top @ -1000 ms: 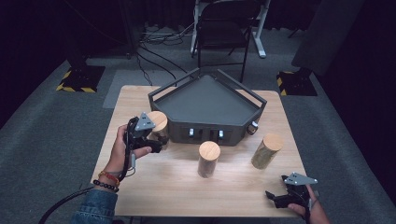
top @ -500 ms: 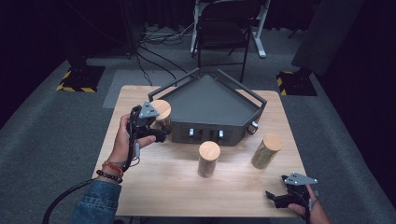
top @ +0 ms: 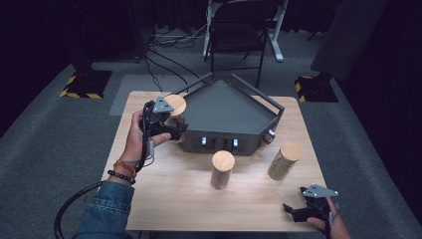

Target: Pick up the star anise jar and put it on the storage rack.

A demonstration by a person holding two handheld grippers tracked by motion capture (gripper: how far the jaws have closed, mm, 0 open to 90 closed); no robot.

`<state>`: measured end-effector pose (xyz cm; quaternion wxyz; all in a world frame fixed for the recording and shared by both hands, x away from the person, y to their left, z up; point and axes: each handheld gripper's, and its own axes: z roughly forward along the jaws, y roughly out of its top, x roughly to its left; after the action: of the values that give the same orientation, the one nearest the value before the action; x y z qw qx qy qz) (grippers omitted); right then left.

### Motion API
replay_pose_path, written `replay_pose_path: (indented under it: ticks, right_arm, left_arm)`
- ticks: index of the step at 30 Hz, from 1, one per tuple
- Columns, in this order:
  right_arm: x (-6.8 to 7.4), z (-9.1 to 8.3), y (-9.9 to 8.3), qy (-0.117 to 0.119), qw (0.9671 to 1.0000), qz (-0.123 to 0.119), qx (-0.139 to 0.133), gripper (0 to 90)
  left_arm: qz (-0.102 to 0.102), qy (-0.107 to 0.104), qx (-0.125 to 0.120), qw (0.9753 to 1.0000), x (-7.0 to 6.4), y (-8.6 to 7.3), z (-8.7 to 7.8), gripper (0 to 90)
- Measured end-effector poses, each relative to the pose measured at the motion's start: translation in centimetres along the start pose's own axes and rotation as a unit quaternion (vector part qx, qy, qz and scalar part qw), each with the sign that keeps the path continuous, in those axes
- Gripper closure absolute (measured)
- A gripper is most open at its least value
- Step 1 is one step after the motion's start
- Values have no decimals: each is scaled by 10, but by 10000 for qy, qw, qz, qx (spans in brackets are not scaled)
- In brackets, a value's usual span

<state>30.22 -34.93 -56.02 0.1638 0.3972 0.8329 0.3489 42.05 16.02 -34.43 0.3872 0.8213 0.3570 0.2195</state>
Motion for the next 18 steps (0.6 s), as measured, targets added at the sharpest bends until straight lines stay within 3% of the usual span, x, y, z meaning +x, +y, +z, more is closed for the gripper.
replay_pose_path:
  ticks: [11,18]
  right_arm:
    - [0,0,0,-3,10000,1,0,0]
    - [0,0,0,-6,10000,5,1,0]
  left_arm:
    - [10,51,1,10000,-1,21,14,247]
    - [-90,160,-45,9998,0,34,28,246]
